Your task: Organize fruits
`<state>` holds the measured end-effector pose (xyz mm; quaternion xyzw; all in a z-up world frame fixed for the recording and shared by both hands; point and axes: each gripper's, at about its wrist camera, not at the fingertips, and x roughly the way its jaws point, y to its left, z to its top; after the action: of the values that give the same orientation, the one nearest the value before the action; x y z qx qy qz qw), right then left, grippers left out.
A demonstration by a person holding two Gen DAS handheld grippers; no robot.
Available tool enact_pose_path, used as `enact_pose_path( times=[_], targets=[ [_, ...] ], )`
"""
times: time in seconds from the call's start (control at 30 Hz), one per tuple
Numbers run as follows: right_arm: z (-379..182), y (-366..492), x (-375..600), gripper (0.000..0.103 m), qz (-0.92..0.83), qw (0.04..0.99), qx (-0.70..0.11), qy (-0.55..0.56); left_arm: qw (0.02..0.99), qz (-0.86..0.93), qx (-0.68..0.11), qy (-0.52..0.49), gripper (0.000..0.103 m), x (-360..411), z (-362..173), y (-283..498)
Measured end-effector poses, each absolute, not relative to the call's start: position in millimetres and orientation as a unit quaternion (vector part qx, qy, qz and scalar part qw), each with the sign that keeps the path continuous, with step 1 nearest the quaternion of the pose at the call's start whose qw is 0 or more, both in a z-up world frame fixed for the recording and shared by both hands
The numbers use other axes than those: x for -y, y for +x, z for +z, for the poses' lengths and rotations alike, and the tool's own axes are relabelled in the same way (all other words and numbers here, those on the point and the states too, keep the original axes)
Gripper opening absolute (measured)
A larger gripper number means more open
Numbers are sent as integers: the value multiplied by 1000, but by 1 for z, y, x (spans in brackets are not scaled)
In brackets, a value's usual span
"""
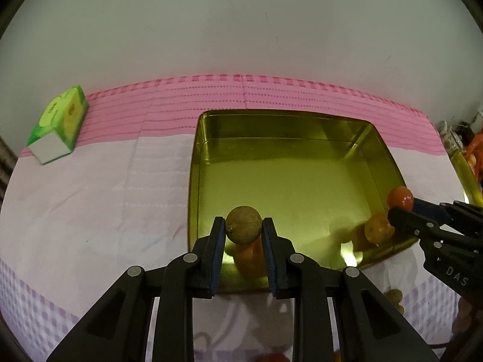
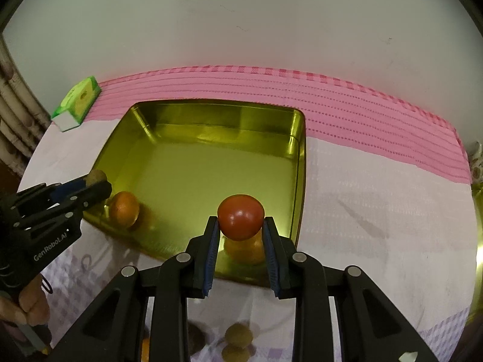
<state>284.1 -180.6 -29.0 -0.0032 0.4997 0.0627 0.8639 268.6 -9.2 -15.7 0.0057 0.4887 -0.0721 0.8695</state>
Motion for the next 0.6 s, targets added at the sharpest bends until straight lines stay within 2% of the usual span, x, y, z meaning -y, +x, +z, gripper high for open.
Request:
enact_pose_path(
  times=[0.6],
  targets=[
    [-51, 317, 185, 26, 62, 850, -523, 2, 858, -64, -509, 23, 25, 20, -40, 300]
  ],
)
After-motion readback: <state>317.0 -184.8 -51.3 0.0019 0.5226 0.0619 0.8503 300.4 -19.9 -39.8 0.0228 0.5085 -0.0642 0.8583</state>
